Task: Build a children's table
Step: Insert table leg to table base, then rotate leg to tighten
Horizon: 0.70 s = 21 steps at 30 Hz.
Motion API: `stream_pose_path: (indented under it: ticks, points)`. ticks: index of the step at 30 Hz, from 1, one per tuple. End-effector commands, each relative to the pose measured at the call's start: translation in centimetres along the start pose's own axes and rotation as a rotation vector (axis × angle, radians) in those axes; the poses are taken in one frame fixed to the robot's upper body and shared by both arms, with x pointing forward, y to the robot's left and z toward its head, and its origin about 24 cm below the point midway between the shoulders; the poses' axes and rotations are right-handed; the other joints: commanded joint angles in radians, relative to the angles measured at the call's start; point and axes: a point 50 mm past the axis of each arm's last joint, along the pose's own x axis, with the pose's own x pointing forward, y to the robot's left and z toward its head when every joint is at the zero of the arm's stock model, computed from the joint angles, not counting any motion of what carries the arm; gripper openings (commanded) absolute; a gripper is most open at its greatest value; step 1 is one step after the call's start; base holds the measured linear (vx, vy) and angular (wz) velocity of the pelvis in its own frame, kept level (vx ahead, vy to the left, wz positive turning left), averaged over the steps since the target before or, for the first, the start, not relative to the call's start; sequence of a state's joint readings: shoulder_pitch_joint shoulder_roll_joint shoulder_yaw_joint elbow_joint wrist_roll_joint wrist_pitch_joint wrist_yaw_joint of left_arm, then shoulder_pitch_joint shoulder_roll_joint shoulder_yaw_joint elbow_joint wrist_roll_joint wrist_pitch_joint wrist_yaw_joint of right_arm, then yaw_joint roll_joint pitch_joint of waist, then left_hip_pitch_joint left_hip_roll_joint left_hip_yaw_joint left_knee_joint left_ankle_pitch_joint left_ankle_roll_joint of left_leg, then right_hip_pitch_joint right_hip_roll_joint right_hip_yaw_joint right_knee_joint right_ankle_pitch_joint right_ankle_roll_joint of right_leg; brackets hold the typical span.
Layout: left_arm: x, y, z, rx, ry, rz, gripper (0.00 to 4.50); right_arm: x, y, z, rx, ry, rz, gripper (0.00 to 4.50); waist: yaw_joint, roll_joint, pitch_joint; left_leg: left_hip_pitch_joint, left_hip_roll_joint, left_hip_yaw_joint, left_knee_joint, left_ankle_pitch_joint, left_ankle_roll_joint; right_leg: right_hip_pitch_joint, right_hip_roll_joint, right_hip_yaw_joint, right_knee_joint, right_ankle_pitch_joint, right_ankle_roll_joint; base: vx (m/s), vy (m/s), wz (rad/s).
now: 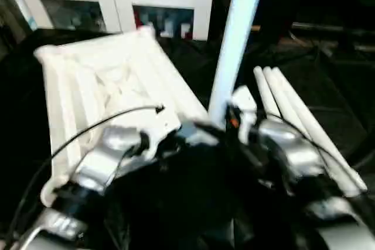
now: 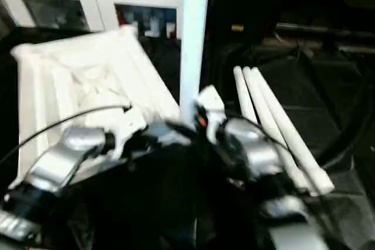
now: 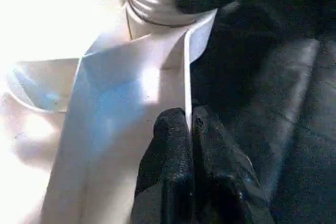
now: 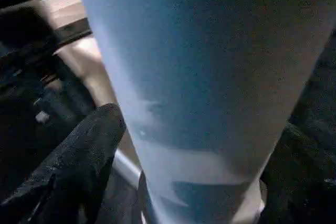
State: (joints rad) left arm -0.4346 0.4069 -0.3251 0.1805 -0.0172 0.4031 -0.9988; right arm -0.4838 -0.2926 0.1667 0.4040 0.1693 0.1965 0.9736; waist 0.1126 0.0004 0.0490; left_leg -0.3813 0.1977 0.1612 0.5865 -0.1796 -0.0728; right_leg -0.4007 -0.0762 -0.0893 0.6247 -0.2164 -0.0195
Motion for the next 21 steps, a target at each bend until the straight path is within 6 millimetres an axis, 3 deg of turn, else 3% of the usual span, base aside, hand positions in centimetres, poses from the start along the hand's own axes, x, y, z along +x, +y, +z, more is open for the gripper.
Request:
stream_pose_path:
  ticks: [1,6,15,21]
  points:
    - [0.2,-0.7,2.0,0.082,-0.091,-0.068,0.00,0.2,1.1,0.0,0.009,0.009,0.085,3.91,-0.002,0.005,-0.064,0.017,0.037,-0.001,-0.061,-0.101,0.068,0.063,-0.069,0.058,-0.060,0.048,-0.238,0.000,0.000,0.00]
    - [0.0,-0.9,1.8,0.084,-0.086,-0.088,0.00,-0.5,1.4,-0.2,0.028,0.015,0.098,3.58,-0.001,0.005,-0.063,0.018,0.038,-0.001,-0.063,-0.134,0.043,0.061,-0.070,0.059,-0.065,-0.018,-0.222,0.000,0.000,0.00]
    - [-0.2,-1.1,1.3,0.096,-0.066,-0.115,0.00,-1.2,2.1,-0.8,0.061,0.044,0.140,2.86,0.005,0.006,-0.068,0.015,0.037,0.002,-0.058,-0.105,0.042,0.063,-0.068,0.058,-0.058,0.039,-0.224,0.000,0.000,0.00]
    - [-0.3,-1.1,0.9,0.101,-0.050,-0.113,0.00,-1.1,2.3,-1.1,0.095,0.010,0.115,2.58,0.004,0.009,-0.067,0.017,0.037,0.001,-0.059,-0.137,0.029,0.062,-0.070,0.058,-0.063,-0.012,-0.217,0.000,0.000,0.00]
